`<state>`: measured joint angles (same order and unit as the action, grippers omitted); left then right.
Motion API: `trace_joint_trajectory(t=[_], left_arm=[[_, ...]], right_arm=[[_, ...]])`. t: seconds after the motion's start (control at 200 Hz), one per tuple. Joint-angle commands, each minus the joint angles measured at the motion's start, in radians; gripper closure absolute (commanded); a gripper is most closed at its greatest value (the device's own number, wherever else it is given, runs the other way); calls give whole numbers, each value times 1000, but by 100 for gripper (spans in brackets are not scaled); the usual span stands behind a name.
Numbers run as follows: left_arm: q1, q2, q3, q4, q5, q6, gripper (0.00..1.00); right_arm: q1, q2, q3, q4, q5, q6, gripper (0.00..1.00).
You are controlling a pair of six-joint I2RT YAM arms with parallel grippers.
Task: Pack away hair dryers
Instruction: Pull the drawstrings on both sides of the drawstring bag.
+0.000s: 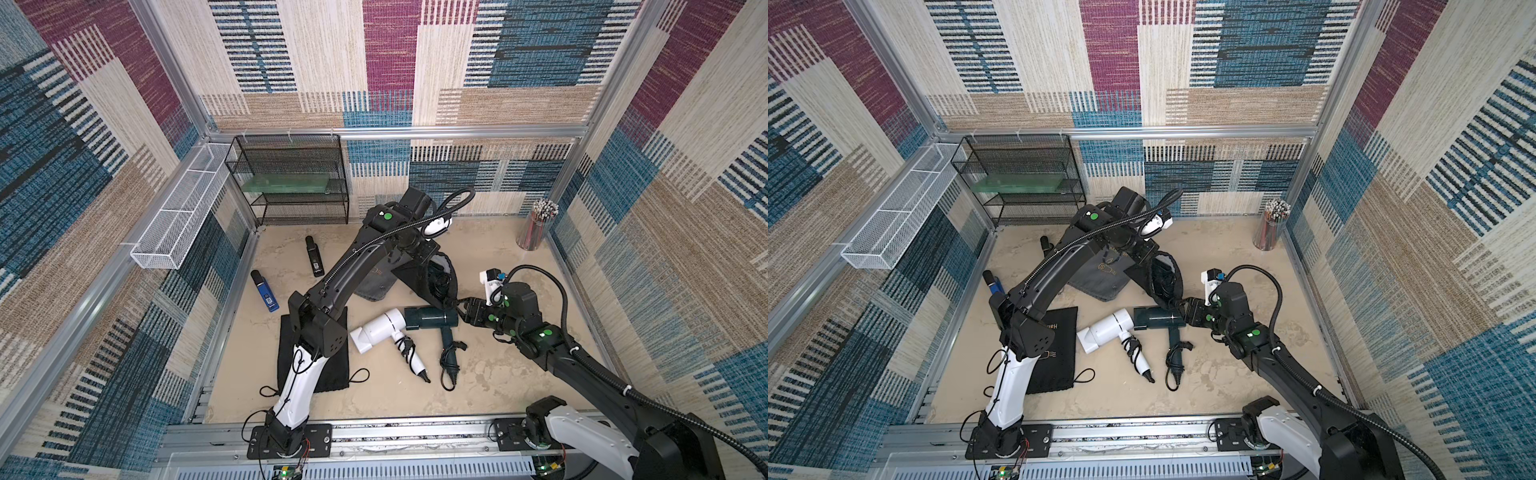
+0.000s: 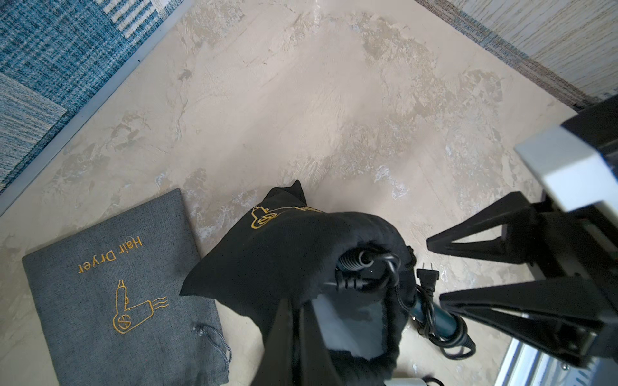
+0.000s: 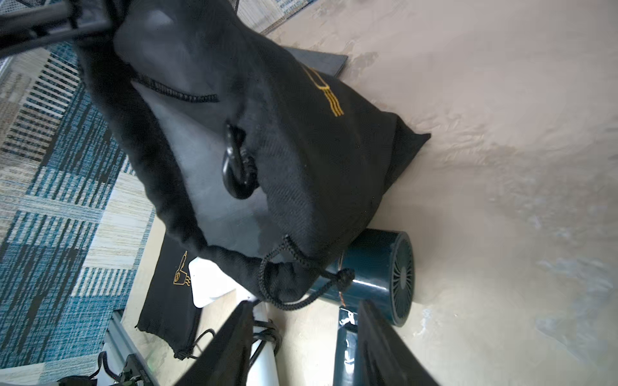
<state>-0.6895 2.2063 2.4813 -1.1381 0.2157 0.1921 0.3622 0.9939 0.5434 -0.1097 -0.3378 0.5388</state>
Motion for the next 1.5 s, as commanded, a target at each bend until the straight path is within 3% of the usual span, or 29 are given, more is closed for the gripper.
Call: trace_joint_trajectory(t=[0.0, 0.416, 0.746, 1.102, 1.207, 1.492], left_arm=[[-1, -1, 5, 14, 8, 9, 100], [1, -7, -1, 14, 10, 15, 100], [1, -6, 0, 14, 13, 14, 100], [2, -7, 2, 14, 10, 17, 100], [2, -7, 2, 14, 11, 18, 100], [5, -2, 10, 13, 11, 14, 100]], right_arm=[[-3, 7, -16, 121, -57, 22, 45], [-65, 54, -77, 279, -126, 25, 43], [-116, 109, -109, 441, -288, 60, 45], [-130, 178, -117, 484, -338, 54, 49], [-129, 171, -125, 482, -346, 51, 51], [-129, 138, -148, 453, -340, 46, 70]])
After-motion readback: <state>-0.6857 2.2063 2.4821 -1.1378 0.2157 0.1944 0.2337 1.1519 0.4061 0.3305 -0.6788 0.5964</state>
